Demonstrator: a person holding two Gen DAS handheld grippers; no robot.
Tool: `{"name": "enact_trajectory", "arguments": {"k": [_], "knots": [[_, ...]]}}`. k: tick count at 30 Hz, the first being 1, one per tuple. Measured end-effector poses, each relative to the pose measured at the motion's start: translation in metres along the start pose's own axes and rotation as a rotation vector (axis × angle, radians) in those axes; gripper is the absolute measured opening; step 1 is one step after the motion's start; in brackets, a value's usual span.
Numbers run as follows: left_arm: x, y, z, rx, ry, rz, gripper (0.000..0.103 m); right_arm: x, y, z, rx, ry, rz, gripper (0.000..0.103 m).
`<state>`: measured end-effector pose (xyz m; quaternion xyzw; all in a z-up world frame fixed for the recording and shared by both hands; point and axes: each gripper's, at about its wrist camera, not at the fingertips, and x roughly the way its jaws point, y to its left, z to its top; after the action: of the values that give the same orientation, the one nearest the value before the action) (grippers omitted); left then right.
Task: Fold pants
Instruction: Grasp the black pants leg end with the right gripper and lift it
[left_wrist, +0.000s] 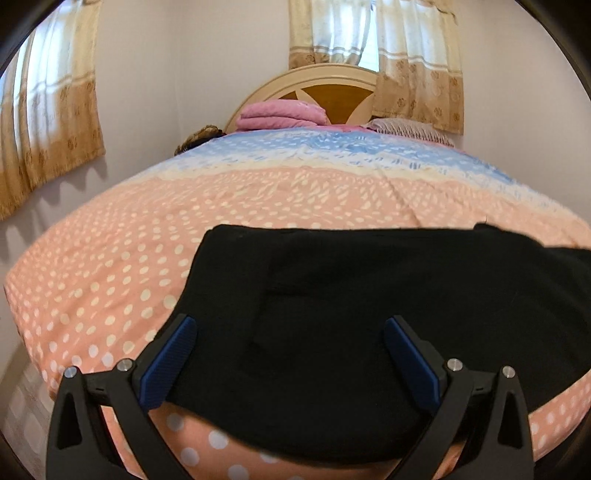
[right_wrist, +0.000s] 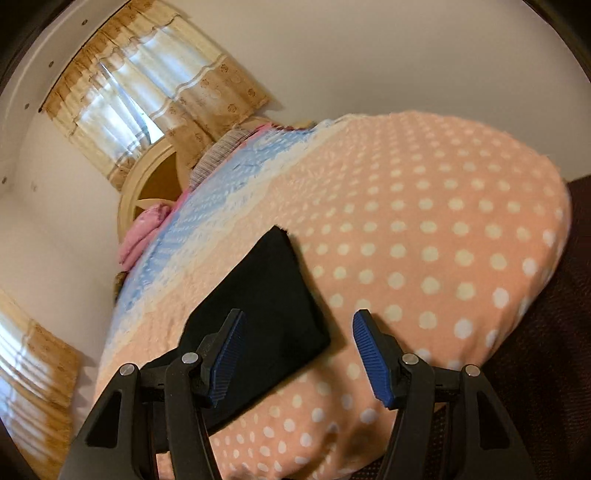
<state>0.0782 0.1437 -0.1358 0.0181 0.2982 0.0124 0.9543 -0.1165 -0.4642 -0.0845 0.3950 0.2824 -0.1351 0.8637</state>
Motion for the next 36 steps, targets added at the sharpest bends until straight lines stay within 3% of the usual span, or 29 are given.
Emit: {"name": "enact_trajectory", "arguments": {"k": [11, 16, 18, 19, 20, 21, 28, 36], "knots": [[0.000, 0.005, -0.002, -0.004, -0.008, -0.004, 0.103, 0.009, 0.004, -0.014, -0.009, -0.007, 0.016, 0.060], [0.001, 0.003, -0.004, -0.007, -0.017, 0.006, 0.103, 0.012, 0.003, -0.021, -0.051, -0.067, 0.037, 0.059], [0.001, 0.004, -0.004, -0.008, -0.018, 0.006, 0.103, 0.011, 0.003, -0.023, -0.059, -0.077, 0.030, 0.054], [0.001, 0.004, -0.004, -0.008, -0.017, 0.004, 0.103, 0.014, 0.003, -0.021, -0.057, -0.077, 0.026, 0.044], [0.001, 0.003, -0.004, -0.007, -0.018, 0.005, 0.103, 0.014, 0.001, -0.020, -0.042, -0.074, 0.033, 0.021], [0.001, 0.003, -0.004, -0.008, -0.018, 0.006, 0.103, 0.016, -0.002, -0.020, -0.021, -0.061, 0.059, 0.014], [0.001, 0.004, -0.005, -0.006, -0.022, 0.003, 0.103, 0.007, 0.008, -0.025, -0.046, -0.099, 0.077, 0.011], [0.001, 0.004, -0.005, -0.007, -0.024, 0.004, 0.103, -0.018, 0.078, -0.035, -0.224, -0.164, 0.157, 0.011]]}}
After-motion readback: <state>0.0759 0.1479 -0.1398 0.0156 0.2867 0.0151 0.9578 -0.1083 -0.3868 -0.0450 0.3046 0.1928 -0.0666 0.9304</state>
